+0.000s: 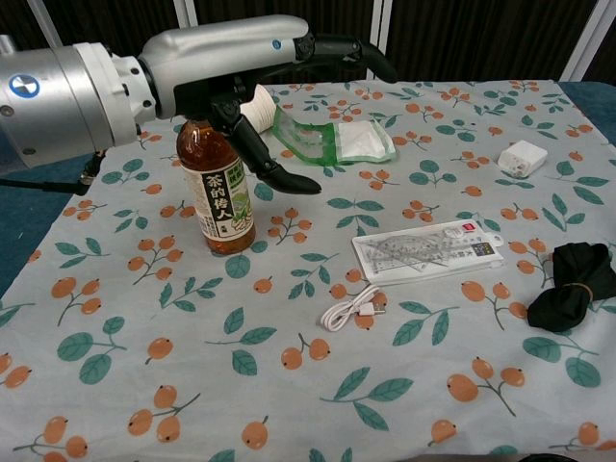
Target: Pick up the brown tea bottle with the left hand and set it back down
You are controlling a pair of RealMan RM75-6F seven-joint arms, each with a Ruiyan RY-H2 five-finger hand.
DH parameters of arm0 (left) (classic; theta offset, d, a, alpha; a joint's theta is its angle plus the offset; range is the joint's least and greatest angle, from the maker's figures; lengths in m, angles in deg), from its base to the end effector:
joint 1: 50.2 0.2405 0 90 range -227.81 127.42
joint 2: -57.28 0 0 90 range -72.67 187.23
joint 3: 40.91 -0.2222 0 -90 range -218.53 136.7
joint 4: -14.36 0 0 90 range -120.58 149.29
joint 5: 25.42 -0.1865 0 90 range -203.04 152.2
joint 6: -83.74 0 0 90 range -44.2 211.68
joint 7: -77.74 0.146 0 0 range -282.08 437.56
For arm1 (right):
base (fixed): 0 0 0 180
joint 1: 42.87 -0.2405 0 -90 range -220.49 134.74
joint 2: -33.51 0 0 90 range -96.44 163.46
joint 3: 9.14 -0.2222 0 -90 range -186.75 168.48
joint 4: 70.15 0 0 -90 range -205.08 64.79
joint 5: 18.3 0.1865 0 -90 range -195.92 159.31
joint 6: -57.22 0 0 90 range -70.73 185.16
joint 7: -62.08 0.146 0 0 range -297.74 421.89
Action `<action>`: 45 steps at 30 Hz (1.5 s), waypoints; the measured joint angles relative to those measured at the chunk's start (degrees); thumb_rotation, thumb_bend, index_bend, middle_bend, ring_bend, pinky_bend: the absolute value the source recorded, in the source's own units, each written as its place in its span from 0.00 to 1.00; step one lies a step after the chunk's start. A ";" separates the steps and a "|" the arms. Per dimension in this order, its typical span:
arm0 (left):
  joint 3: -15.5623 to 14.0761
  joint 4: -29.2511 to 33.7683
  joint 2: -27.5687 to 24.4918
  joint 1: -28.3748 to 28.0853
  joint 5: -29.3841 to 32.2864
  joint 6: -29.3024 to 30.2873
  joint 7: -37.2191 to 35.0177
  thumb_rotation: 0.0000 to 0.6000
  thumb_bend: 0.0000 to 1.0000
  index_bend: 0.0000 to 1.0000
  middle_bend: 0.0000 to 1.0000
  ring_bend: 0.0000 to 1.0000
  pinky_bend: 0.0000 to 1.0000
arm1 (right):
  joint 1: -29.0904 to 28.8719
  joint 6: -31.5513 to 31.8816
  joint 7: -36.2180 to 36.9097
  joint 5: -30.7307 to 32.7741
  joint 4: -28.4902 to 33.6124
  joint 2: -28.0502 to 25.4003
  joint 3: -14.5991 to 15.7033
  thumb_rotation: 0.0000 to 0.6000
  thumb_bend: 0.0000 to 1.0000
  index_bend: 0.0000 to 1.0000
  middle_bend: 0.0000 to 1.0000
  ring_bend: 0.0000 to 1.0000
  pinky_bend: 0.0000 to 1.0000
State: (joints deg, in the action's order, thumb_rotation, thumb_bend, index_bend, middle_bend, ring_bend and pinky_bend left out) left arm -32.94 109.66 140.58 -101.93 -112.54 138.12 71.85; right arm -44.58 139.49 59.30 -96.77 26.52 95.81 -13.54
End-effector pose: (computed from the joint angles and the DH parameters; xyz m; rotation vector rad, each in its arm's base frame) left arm -0.0215 0.2774 0.0140 -2.2516 -0.9475 -1.4051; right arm -0.2875 -0.1660 0.1719 1.2618 -1.0068 0.7884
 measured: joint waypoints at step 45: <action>-2.52 2.57 -12.57 9.82 -5.12 14.94 -24.31 1.00 0.18 0.09 0.02 0.00 0.01 | 0.00 0.01 -0.40 0.13 0.21 0.07 0.04 1.00 0.19 0.00 0.05 0.06 0.15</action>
State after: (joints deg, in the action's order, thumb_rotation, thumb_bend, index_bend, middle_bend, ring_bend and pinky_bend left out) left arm -35.46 112.23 128.01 -92.10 -117.66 153.06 47.54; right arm -44.58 139.50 58.90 -96.64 26.73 95.87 -13.51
